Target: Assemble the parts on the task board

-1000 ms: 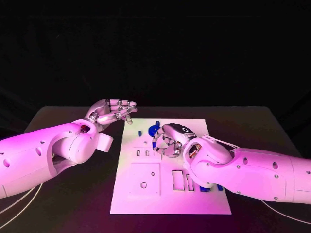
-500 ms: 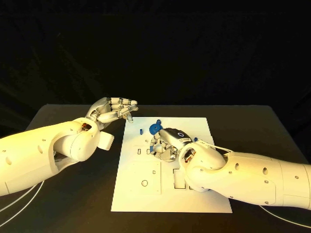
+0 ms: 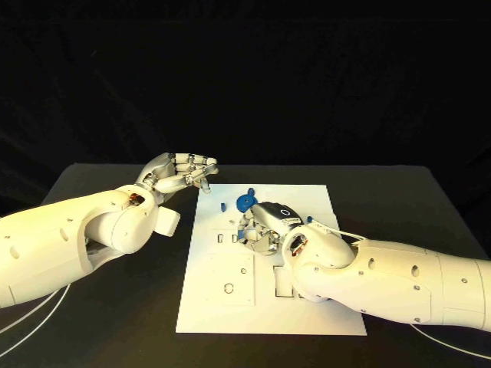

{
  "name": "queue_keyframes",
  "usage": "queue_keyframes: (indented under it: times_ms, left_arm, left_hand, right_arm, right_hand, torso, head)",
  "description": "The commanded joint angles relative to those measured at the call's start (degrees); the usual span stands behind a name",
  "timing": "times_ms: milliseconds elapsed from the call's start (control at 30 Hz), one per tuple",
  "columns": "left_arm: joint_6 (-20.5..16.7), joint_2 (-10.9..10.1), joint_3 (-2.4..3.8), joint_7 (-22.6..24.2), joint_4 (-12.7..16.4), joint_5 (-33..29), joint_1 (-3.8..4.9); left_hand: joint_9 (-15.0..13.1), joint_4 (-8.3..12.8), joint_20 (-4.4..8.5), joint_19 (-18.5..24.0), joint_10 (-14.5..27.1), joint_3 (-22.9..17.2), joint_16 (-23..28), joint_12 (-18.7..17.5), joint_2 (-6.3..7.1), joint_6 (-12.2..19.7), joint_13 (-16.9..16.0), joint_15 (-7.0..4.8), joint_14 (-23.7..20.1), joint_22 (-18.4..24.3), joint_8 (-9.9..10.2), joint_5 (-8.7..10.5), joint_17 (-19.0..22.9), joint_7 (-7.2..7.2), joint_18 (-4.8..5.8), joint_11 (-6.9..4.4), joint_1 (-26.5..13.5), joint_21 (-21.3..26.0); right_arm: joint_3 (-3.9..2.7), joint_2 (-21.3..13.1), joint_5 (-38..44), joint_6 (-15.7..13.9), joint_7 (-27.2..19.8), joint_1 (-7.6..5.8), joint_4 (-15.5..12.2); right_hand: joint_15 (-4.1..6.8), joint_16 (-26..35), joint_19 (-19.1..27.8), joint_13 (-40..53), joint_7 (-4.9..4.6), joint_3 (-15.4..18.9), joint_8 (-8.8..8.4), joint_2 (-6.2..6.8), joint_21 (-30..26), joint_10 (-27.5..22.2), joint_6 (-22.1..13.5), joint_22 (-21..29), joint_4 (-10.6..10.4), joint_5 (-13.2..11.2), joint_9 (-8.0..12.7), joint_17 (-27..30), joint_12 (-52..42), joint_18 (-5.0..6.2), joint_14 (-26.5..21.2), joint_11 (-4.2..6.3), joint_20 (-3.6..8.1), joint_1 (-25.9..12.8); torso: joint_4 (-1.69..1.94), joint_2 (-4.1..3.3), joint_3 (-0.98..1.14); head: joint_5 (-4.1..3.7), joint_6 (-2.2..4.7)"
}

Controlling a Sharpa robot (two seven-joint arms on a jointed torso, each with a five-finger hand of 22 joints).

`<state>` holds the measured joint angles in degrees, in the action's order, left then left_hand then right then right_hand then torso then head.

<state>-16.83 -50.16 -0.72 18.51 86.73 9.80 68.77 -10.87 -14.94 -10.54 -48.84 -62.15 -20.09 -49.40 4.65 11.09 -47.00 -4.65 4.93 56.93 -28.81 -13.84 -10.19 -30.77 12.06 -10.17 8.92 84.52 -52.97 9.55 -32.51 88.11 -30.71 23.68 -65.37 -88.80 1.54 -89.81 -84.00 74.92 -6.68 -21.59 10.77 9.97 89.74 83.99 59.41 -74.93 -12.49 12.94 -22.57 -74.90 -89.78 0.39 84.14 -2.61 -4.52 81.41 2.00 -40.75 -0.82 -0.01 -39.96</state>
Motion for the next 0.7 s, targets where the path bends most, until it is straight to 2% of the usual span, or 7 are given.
queue_keyframes:
  times_ms: [33,300,700]
  left_arm:
    - [0.7,0.0,0.03,0.2,0.0,0.2,0.00]
    - [0.7,0.0,0.02,0.1,0.0,0.2,-0.01]
    - [0.8,-0.1,0.00,0.0,0.0,0.2,-0.01]
  left_hand:
    - [-0.1,0.0,0.04,0.4,0.3,-0.3,-0.2,-0.2,0.04,0.4,-0.1,-0.03,-0.4,-0.1,0.4,0.06,0.1,0.85,-0.30,0.08,0.7,-0.4]
    - [-0.1,0.0,0.01,0.6,0.2,-0.4,-0.3,-0.2,-0.01,0.4,-0.1,-0.01,-0.4,-0.2,0.3,0.06,0.1,0.87,-0.30,0.09,0.6,-0.7]
    - [-0.1,0.0,0.01,0.6,0.2,-0.4,-0.3,-0.2,-0.01,0.4,-0.1,-0.01,-0.4,-0.2,0.3,0.06,0.1,0.87,-0.30,0.09,0.6,-0.7]
  right_arm:
    - [0.02,0.0,1.4,1.0,0.3,0.08,0.1]
    - [0.04,0.0,1.4,1.5,0.1,0.16,0.2]
    - [0.08,-0.2,1.3,1.9,-0.1,0.18,0.2]
  right_hand:
    - [0.30,-0.1,-6.0,15.0,-0.14,-0.2,0.25,0.22,0.3,5.9,0.0,-15.1,-0.1,0.2,0.0,-14.8,-0.1,-0.39,5.8,0.33,0.37,-0.7]
    - [0.29,-0.1,-6.0,15.0,-0.15,-0.2,0.27,0.34,0.3,5.9,0.0,-15.1,-0.1,0.3,0.0,-14.8,-0.1,-0.39,5.8,0.32,0.36,-0.9]
    - [0.14,-0.1,-6.0,14.8,-0.32,0.0,0.24,1.27,0.3,5.7,-0.6,-15.1,-0.6,-0.6,0.0,-14.8,0.1,-0.39,5.8,0.18,0.25,-2.3]
  torso:
    - [-0.03,0.00,0.02]
    - [-0.04,0.01,0.02]
    - [-0.09,0.03,0.03]
  head:
    - [0.08,-0.07]
    - [0.17,-0.24]
    - [0.25,-0.46]
